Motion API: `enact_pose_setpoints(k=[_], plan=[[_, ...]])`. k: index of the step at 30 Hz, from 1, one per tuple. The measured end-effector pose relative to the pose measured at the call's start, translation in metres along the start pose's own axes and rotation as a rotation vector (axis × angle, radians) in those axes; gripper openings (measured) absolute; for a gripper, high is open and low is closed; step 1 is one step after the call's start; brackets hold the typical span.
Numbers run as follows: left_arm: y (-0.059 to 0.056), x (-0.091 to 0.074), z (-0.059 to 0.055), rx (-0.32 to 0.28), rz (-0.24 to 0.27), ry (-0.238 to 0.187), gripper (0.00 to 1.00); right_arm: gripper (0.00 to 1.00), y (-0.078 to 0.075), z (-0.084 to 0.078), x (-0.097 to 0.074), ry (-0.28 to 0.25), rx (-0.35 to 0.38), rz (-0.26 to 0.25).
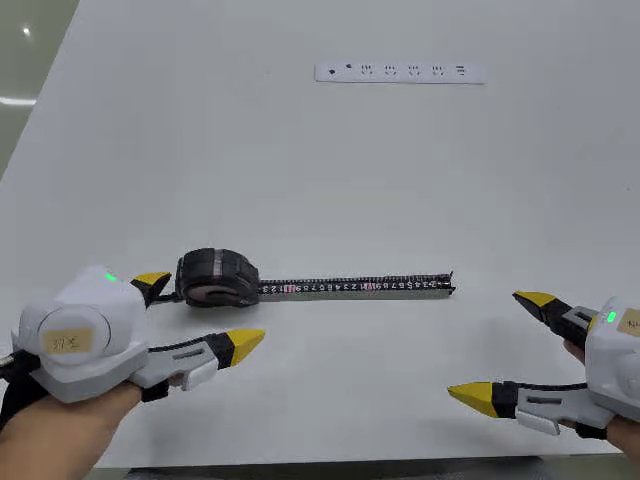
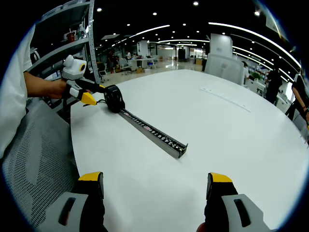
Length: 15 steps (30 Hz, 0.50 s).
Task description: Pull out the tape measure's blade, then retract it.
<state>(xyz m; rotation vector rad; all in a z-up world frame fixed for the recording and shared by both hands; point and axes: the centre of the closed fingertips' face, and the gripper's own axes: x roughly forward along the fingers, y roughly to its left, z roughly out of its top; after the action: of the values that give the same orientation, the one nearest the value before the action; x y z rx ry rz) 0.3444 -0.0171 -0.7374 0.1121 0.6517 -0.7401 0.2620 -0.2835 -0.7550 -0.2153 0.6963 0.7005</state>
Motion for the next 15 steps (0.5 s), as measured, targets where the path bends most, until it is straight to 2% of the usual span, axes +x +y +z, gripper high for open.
enact_pose_setpoints(k=[9, 15], plan=[[-0.0014, 0.002, 0.0014, -0.003, 0.008, 0.002, 0.78, 0.86, -0.0016, 0.001, 0.0017, 0.001, -0.005, 0.006], [-0.0007, 0.0048, 0.0006, -0.002, 0.048, -0.001, 0.78, 0.85, -0.0013, 0.0024, 0.0042, 0.003, -0.007, 0.013]])
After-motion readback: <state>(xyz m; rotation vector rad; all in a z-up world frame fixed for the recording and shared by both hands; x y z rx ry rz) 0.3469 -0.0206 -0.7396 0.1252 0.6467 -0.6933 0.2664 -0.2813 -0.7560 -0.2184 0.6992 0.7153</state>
